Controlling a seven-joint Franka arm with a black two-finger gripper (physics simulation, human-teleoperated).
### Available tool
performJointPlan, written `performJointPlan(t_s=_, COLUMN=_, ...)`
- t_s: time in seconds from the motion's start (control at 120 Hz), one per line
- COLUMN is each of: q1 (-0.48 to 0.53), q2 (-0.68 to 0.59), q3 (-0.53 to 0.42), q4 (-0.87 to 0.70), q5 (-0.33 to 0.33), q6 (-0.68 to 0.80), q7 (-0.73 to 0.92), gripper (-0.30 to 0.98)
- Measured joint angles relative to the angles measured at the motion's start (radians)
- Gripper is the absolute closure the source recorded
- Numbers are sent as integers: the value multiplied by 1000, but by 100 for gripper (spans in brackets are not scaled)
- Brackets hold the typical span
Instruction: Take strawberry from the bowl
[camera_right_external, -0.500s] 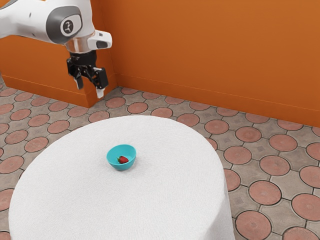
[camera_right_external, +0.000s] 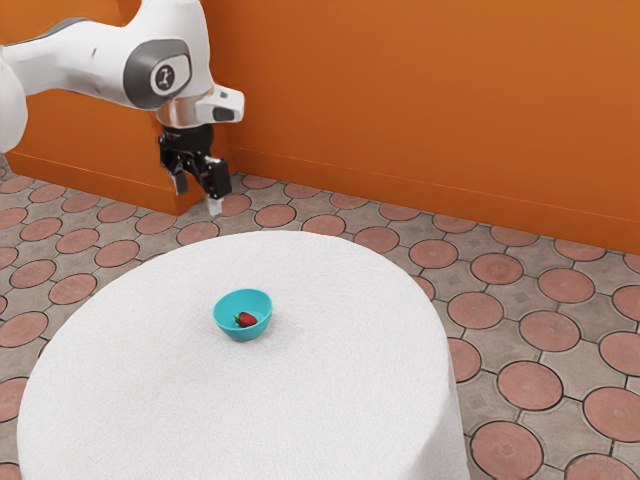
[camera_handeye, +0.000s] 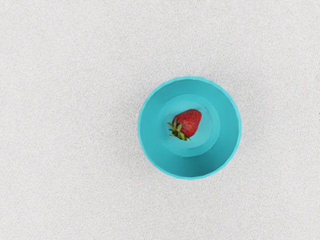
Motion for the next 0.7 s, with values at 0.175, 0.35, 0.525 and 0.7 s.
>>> performJointPlan(t_s=0.175, q1=-3, q2=28, q3=-5, q4=-61, q5=-1, q6=122, q7=331, gripper=0)
performJointPlan(t_s=0.35, q1=11, q2=122, q3=-6, q4=-85, q5=-3, q6=197, q7=566, gripper=0)
performJointPlan(t_s=0.525, q1=10, q2=157, q3=-9, q4=-131, q5=-7, q6=272, q7=732, gripper=0)
performJointPlan(t_s=0.7, q1=8, q2=170, q3=-17, q4=-214, q5=-16, q6=360, q7=827, gripper=0)
